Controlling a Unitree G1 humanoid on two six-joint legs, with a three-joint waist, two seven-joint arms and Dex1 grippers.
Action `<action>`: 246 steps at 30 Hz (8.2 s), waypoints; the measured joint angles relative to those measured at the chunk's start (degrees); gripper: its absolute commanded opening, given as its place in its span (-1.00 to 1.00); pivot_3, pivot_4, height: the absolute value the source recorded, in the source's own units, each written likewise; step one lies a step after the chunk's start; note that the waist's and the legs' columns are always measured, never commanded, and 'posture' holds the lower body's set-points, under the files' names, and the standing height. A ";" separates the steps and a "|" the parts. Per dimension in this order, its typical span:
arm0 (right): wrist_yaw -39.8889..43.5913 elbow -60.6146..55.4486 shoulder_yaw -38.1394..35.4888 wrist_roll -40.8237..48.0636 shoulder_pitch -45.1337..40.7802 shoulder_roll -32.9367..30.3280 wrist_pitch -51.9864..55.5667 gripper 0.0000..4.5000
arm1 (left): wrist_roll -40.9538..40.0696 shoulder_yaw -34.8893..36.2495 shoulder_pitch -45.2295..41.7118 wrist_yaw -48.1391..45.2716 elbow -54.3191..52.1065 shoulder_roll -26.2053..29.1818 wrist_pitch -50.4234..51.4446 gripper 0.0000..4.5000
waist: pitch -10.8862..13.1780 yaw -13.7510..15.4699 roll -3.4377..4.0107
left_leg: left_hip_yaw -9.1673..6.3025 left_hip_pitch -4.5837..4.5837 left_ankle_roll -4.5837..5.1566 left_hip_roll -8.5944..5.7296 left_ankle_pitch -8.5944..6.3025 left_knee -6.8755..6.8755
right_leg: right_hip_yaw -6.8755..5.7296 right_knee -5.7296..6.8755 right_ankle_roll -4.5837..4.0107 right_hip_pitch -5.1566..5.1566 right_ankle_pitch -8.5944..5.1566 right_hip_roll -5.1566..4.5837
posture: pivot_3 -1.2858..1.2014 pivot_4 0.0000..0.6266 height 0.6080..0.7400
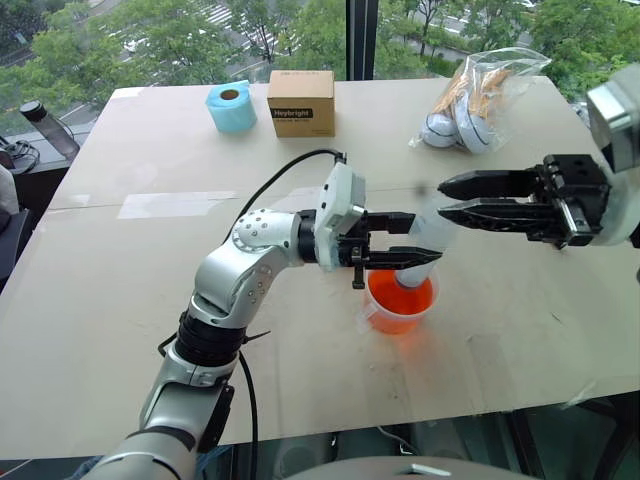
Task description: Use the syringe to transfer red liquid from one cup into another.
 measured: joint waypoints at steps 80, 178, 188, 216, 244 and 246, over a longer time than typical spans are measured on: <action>-11.25 9.71 -3.93 10.75 -2.53 3.98 4.24 0.94 | -0.05 -1.16 0.61 -1.24 1.96 -0.07 -0.91 -0.41 | 0.01 0.02 -0.01 | 0.03 -0.02 0.05 -0.01 -0.03 0.00 | 0.00 -0.05 0.00 0.02 0.00 -0.01 | 0.03 -0.52 1.00; -8.99 23.32 14.17 -30.46 -20.70 33.64 -1.33 -0.38 | 4.82 11.15 -6.48 4.44 17.59 6.34 -6.10 -0.41 | 0.05 -1.52 0.05 | 0.15 -0.11 0.00 -0.01 0.00 -0.12 | 0.00 0.11 0.01 -0.33 0.00 0.29 | 0.03 -0.52 1.00; -7.83 22.71 14.47 -32.40 -20.61 33.79 -1.60 -0.38 | 4.82 11.14 -6.49 4.44 17.59 6.48 -5.99 -0.41 | 0.05 -1.51 0.05 | 0.16 -0.11 0.00 -0.01 0.00 -0.12 | -0.03 0.11 0.01 -0.33 0.00 0.30 | 0.03 -0.52 1.00; -5.13 26.94 6.43 -26.88 -23.16 37.00 -2.74 -0.95 | 3.24 12.42 -7.09 4.73 13.92 6.26 -6.34 -0.41 | 0.05 -1.55 0.05 | 0.18 -0.11 0.00 -0.02 0.00 -0.14 | -0.02 0.13 0.01 -0.36 0.00 0.30 | 0.03 -0.52 1.00; 3.28 24.40 17.75 -37.30 -22.53 31.50 -12.05 -0.95 | 4.46 11.92 -6.39 5.10 15.48 6.99 -4.48 -0.41 | 0.05 -1.54 0.05 | 0.18 -0.11 0.00 -0.02 0.00 -0.14 | -0.02 0.12 0.01 -0.37 0.00 0.29 | 0.03 -0.52 1.00; 2.91 24.32 18.10 -37.58 -22.53 31.50 -11.30 -0.95 | 4.34 11.92 -6.16 4.92 15.39 7.45 -3.89 -0.41 | 0.05 -1.55 0.05 | 0.18 -0.11 0.00 -0.02 0.00 -0.14 | -0.02 0.12 0.01 -0.37 0.00 0.29 | 0.03 -0.52 1.00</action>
